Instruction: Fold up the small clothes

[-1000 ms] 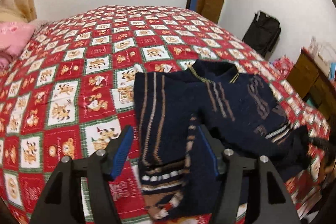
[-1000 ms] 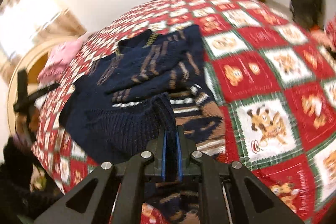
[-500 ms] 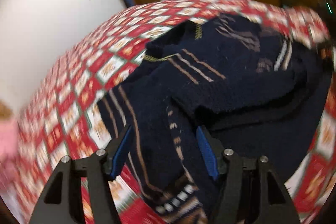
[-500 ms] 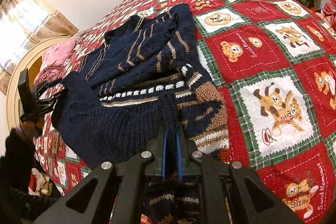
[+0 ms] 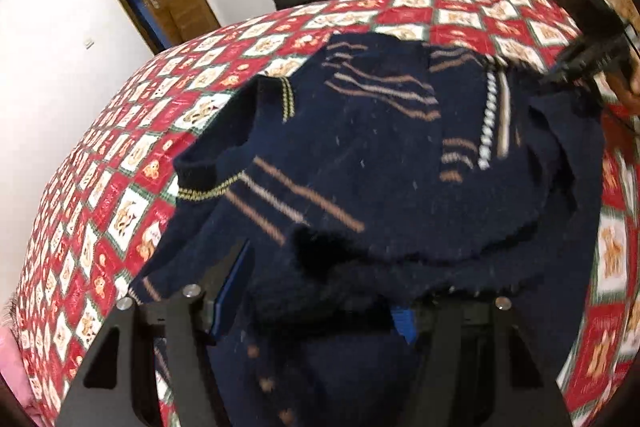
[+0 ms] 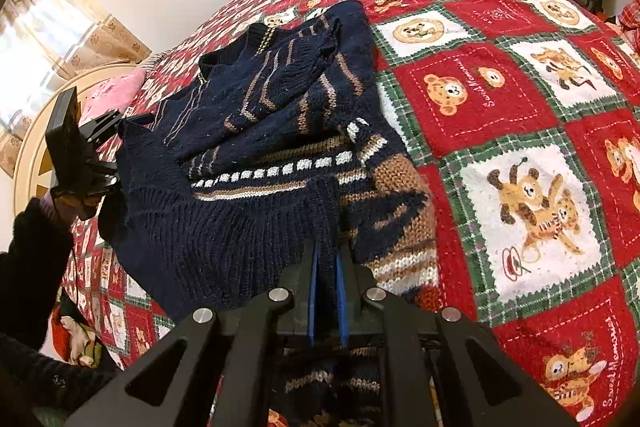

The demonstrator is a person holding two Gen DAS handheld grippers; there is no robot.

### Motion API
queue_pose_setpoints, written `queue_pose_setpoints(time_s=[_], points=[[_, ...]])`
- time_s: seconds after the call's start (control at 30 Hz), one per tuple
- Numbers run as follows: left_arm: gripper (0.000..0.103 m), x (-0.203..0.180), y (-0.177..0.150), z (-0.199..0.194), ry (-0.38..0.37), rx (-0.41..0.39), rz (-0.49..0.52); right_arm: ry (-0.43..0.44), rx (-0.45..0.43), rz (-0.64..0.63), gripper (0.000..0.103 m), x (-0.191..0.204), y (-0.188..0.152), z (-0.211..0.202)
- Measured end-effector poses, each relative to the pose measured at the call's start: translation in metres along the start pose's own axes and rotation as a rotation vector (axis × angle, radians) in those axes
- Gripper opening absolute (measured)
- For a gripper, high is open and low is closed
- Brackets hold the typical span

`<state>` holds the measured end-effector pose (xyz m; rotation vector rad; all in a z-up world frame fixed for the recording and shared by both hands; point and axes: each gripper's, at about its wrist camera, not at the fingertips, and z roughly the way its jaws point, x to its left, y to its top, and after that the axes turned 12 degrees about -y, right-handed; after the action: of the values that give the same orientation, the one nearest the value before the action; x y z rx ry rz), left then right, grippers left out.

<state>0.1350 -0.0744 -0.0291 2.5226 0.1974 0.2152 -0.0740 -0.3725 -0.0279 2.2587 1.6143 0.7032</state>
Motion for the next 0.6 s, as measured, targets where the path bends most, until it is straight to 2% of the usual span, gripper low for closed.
queue_pose_setpoints(time_s=[0.13,0.17,0.2,0.23,0.27,0.33,0.37,0.4,0.53,0.57,0.6], points=[[0.062,0.012,0.005,0.008,-0.033,-0.019,-0.125,0.045,0.021,0.063,0.009,-0.010,0.000,-0.001],[0.058,0.015,0.005,0.010,-0.041,-0.018,-0.168,0.051,0.023,0.070,0.009,-0.011,0.000,-0.002],[0.048,0.017,0.004,0.012,-0.059,-0.018,-0.206,0.054,0.026,0.070,0.009,-0.011,-0.001,-0.003],[0.043,0.020,0.003,0.013,-0.088,-0.024,-0.245,0.050,0.027,0.059,0.010,-0.010,-0.001,-0.005],[0.043,0.021,0.002,0.013,-0.097,-0.032,-0.268,0.039,0.025,0.042,0.016,-0.008,-0.002,-0.007],[0.039,0.019,0.001,0.013,-0.099,-0.045,-0.297,0.033,0.025,0.022,0.034,-0.005,-0.003,-0.008],[0.039,0.019,0.001,0.012,-0.102,-0.046,-0.306,0.039,0.025,0.022,0.049,-0.005,-0.002,-0.008],[0.039,0.019,0.002,0.012,-0.100,-0.046,-0.313,0.044,0.025,0.024,0.055,-0.004,-0.001,-0.008],[0.038,0.020,0.005,0.011,-0.102,-0.037,-0.334,0.047,0.023,-0.010,0.055,0.003,0.007,-0.005],[0.037,0.019,0.006,0.010,-0.102,-0.040,-0.333,0.045,0.026,-0.047,0.053,0.009,0.009,-0.003],[0.033,0.018,0.006,0.009,-0.100,-0.045,-0.334,0.031,0.026,-0.075,0.047,0.013,0.010,-0.002]])
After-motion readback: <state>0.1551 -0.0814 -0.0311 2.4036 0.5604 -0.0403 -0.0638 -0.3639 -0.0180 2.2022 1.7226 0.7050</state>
